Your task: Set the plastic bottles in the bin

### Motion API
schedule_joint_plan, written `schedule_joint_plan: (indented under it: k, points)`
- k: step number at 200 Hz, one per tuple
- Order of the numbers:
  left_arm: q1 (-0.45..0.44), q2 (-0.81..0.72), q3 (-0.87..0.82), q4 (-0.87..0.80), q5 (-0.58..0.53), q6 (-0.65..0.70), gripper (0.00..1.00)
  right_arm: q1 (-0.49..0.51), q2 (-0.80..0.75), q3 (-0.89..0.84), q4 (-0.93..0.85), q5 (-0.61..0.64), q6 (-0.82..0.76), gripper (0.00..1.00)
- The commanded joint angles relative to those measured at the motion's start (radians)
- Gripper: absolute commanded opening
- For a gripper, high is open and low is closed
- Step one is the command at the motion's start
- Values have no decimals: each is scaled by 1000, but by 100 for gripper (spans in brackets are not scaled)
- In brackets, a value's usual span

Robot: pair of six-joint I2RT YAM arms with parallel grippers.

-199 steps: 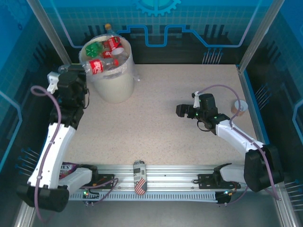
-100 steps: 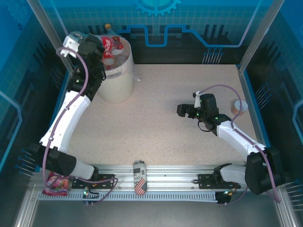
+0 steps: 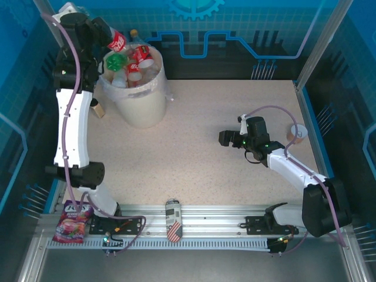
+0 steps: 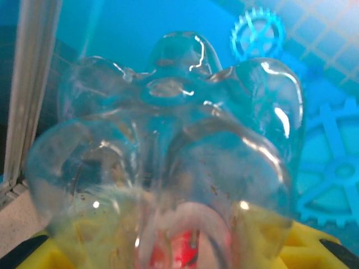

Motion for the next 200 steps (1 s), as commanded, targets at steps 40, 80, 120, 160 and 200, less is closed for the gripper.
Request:
schedule_joint_plan:
  k: [40, 80, 120, 160, 200]
  points:
    - [37, 147, 148, -242, 220, 95, 40, -1, -17, 2, 5, 0, -10, 100]
    - [57, 184, 152, -281, 257, 115, 44, -2, -20, -1, -1, 2, -11, 100]
    - [61, 214, 152, -306, 283, 134, 63, -1, -13, 0, 4, -3, -6, 100]
    - [58, 213, 133, -284, 309, 152, 89, -2, -11, -3, 6, -3, -3, 100]
    - [36, 198, 125, -279, 300, 177, 90, 1, -3, -3, 13, -8, 2, 100]
